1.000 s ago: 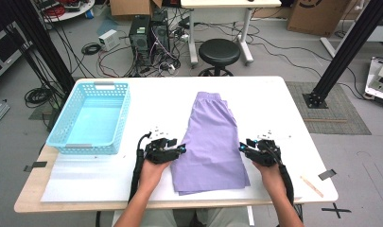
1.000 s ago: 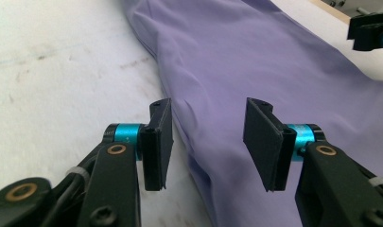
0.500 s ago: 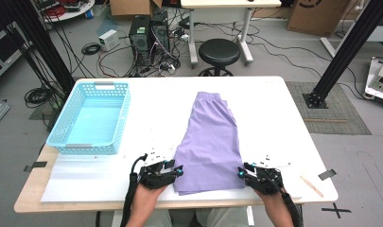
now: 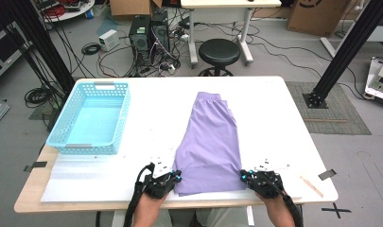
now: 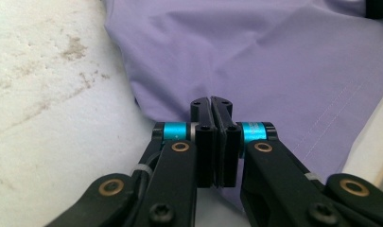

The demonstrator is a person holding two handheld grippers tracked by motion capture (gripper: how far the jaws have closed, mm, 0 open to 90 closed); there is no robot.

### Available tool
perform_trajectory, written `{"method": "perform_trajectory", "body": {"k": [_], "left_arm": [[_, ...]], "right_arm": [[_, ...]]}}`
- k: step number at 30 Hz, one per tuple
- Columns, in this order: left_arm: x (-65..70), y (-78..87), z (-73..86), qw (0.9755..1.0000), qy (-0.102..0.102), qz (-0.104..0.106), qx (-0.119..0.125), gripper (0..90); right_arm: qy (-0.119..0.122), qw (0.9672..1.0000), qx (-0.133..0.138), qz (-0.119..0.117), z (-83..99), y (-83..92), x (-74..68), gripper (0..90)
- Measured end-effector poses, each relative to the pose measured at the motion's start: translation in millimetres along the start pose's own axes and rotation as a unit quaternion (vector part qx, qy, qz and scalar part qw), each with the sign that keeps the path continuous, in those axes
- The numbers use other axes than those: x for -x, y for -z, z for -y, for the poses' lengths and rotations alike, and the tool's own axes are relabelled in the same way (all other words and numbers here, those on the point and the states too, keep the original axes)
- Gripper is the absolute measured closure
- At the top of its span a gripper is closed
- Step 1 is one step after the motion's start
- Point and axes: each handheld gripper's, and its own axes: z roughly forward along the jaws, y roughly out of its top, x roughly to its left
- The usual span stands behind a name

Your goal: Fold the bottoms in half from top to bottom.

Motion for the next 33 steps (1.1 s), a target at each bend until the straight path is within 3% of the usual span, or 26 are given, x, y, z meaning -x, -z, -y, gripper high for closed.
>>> {"method": "perform_trajectory", "body": {"k": [8, 13, 15, 16, 17, 18, 21, 24, 27, 29, 30, 33], "left_arm": [[3.9, 15.9, 11.6, 0.9996, -0.006, 0.029, -0.004, 88.4], [12.4, 28.9, 22.1, 0.9987, -0.001, 0.049, -0.008, 88.4], [16.9, 33.7, 24.7, 0.9982, -0.009, 0.058, -0.011, 88.2], [17.9, 35.9, 24.4, 0.9982, -0.019, 0.056, 0.001, 86.3], [17.1, 35.9, 22.8, 0.9984, -0.017, 0.052, 0.011, 72.6], [13.3, 34.1, 18.0, 0.9988, -0.004, 0.044, 0.022, 57.4], [2.8, 23.8, 4.2, 0.9988, 0.010, 0.030, 0.037, 51.5], [-10.1, 5.8, -10.5, 0.9991, 0.026, 0.016, 0.029, 52.0], [-14.9, -6.0, -13.1, 0.9990, 0.042, 0.015, 0.007, 55.6], [-10.5, -9.0, -9.7, 0.9995, 0.028, 0.014, -0.005, 61.0], [-6.8, -8.3, -7.5, 0.9998, 0.019, 0.005, 0.000, 62.9], [-1.0, -5.5, -4.0, 1.0000, 0.006, 0.002, 0.002, 84.9]], "right_arm": [[0.015, 0.9997, 0.000, -0.021, 14.7, 19.1, -10.6, 89.3], [0.026, 0.9989, -0.011, -0.037, 23.4, 29.5, -19.4, 89.2], [0.032, 0.9984, -0.013, -0.046, 27.1, 35.6, -22.1, 88.5], [0.034, 0.9982, -0.010, -0.049, 27.6, 37.7, -22.1, 84.9], [0.031, 0.9983, 0.003, -0.049, 27.1, 40.2, -20.8, 74.1], [0.024, 0.9986, 0.011, -0.046, 25.5, 40.5, -18.7, 70.8], [-0.007, 0.9991, 0.032, -0.028, 13.7, 33.0, -7.9, 64.1], [-0.024, 0.9991, 0.033, 0.003, -0.3, 15.2, -1.5, 64.1], [-0.041, 0.9990, 0.008, 0.015, -6.0, -2.8, 1.8, 65.6], [-0.048, 0.9986, 0.006, 0.021, -4.7, -6.8, 2.1, 68.4], [-0.051, 0.9985, 0.007, 0.020, -3.8, -6.2, 1.9, 69.6], [-0.039, 0.9992, 0.006, 0.011, -0.4, -2.7, -0.4, 89.2]]}}
